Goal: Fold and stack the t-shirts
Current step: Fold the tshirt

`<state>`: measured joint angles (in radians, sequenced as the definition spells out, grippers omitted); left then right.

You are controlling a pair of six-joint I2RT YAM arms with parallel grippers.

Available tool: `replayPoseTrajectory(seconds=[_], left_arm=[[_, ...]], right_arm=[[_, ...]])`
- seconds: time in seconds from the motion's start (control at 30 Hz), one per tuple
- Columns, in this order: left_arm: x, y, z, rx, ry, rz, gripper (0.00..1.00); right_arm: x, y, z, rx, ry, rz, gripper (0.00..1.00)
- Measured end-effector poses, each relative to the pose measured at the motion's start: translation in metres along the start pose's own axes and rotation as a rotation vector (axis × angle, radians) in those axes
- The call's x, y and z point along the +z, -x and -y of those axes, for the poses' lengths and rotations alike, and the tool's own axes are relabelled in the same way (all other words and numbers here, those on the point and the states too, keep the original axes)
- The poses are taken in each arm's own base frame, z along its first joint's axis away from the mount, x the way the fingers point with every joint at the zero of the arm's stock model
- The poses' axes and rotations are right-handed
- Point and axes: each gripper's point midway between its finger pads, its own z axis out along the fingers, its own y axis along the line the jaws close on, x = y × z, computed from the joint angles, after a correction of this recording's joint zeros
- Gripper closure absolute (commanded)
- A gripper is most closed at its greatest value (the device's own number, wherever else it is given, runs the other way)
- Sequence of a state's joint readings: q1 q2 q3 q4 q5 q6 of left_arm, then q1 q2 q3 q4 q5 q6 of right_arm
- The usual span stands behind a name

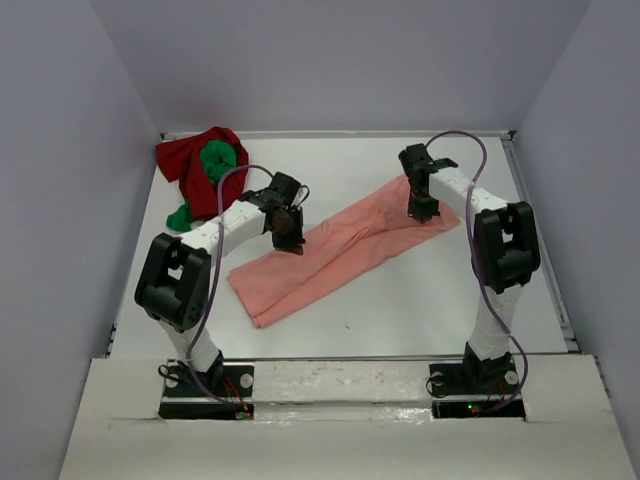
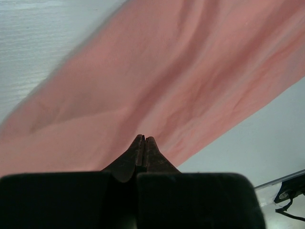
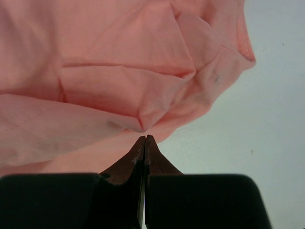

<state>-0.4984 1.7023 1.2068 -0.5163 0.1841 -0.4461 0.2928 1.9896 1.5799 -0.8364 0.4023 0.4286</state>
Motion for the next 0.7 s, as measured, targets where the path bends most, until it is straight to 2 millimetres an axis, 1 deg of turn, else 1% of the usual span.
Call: replayPoseTrajectory(seconds=[0.13,0.23,0.37,0.47,0.6,0.7], left_arm=[[0.005,-0.005,0.002,0.014,0.000,-0.020,1.00],[0.009,-0.008,0.003,0.023,0.001,-0.031,1.00],[0.021,-0.008,0.005,0.022,0.006,-0.056,1.00],[0.034,-0.012,0.003,0.005,0.012,-0.096,1.00],[0.049,-0.025,0.002,-0.030,0.006,-0.165,1.00],[0.050,-0.030,0.009,-0.045,-0.035,-0.185,1.00]], right_arm=[[0.006,-0.014,0.013,0.043,-0.026,-0.034,1.00],[0.009,-0.020,0.014,0.037,-0.036,-0.042,1.00],[0.009,-0.018,0.014,0.037,-0.037,-0.040,1.00],[0.013,-0.017,0.010,0.035,-0.032,-0.048,1.00],[0.029,-0.011,-0.001,0.034,-0.021,-0.073,1.00],[0.041,-0.010,-0.009,0.018,-0.020,-0.092,1.00]])
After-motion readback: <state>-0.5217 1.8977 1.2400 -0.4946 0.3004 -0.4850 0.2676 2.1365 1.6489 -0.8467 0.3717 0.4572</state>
